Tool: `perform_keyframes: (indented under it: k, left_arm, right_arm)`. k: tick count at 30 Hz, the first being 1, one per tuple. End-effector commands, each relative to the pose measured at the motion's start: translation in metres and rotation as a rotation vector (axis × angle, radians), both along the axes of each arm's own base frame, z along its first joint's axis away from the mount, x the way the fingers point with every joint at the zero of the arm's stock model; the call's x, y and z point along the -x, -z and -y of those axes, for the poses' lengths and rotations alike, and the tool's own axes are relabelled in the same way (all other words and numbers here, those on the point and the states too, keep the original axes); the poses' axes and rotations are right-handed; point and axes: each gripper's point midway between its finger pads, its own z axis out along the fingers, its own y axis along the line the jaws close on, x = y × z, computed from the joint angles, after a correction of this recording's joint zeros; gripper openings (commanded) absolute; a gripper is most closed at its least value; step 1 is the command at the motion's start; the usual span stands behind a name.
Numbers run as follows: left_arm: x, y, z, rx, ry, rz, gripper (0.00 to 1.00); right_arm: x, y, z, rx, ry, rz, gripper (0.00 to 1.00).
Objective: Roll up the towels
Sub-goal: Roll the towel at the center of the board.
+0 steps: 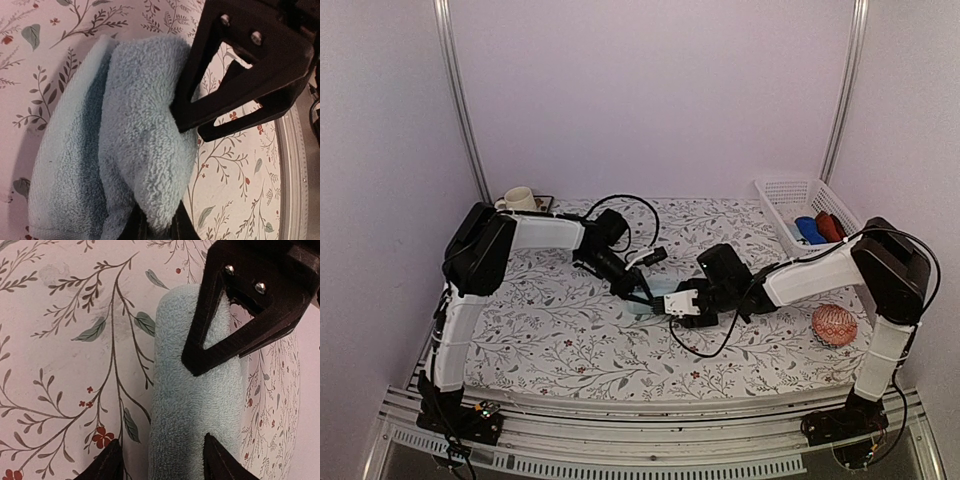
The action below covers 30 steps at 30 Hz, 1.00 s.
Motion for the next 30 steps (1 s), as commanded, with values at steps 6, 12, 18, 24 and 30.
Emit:
perform_keyframes:
  k: [6,12,18,24,30]
  left_arm:
    - [0.004,0.035,-0.019,-0.104,-0.018,-0.033,0.02]
    - [-0.001,0.024,-0.026,-0.105,-0.04,0.024,0.24]
    - [-0.019,-0.002,-0.041,-0.093,-0.108,0.125,0.67]
    - [-0.036,-0.03,-0.058,-0.086,-0.189,0.245,0.97]
    - [-0.048,-0.046,-0.071,-0.113,-0.279,0.348,0.97]
  right_arm:
    - [-0.02,0.017,0.001,0.033,0.11,0.008,0.33]
    - [-0.01,0.024,0.0,0.027,0.115,-0.078,0.13]
    - [-0.003,0.029,-0.002,0.029,0.135,-0.181,0.1]
    - [0.0,0.03,0.0,-0.003,0.2,-0.327,0.08]
    - [0.008,0.027,-0.002,-0.053,0.216,-0.507,0.08]
